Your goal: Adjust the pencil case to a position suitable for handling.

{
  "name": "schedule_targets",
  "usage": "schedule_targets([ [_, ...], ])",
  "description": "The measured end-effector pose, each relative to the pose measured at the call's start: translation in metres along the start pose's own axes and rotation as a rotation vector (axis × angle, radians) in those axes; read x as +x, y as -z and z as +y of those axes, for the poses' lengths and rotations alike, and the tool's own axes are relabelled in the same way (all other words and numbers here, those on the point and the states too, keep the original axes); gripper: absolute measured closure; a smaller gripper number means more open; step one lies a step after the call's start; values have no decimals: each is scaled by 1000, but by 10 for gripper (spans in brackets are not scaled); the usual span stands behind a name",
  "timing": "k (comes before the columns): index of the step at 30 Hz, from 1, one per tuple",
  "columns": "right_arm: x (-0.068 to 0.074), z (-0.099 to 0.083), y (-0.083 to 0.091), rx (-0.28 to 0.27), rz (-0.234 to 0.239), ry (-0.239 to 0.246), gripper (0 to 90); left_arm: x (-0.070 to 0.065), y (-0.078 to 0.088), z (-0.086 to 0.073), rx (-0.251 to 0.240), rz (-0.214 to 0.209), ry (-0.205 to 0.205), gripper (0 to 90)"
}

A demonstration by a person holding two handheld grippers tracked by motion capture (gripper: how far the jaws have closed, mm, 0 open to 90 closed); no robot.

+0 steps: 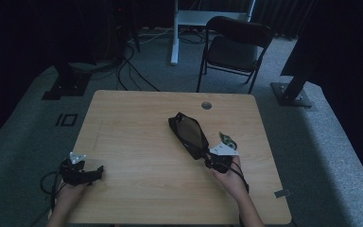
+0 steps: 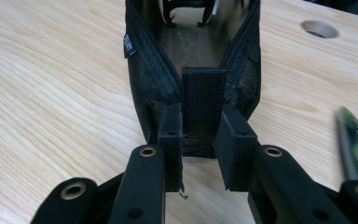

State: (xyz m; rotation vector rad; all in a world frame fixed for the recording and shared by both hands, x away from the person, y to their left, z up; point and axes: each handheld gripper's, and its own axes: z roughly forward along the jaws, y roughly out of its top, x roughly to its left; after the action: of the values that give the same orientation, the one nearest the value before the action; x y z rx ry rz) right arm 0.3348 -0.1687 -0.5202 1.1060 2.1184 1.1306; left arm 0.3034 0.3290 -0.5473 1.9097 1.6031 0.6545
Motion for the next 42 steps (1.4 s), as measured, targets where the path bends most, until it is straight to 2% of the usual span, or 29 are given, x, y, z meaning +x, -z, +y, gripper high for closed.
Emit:
schedule_targets([
  [10,-5,-17,22,0,-20,-32,733,0,0,0,0,0,0,5],
  [18,6,-29,40,-2,-37,-24,733,0,0,0,-1,0,1,5],
  [24,6,-36,48,-10,-41,-55,732,0,0,0,-1,0,1,5],
  [30,9,-44,59,-7,-70,-60,732,0,0,0,-1,0,1,5],
  [35,14,-48,67,-1,-75,-82,732,0,0,0,0,0,0,5],
  [42,17,-53,75,-4,-89,-87,732,0,0,0,0,1,4,5],
])
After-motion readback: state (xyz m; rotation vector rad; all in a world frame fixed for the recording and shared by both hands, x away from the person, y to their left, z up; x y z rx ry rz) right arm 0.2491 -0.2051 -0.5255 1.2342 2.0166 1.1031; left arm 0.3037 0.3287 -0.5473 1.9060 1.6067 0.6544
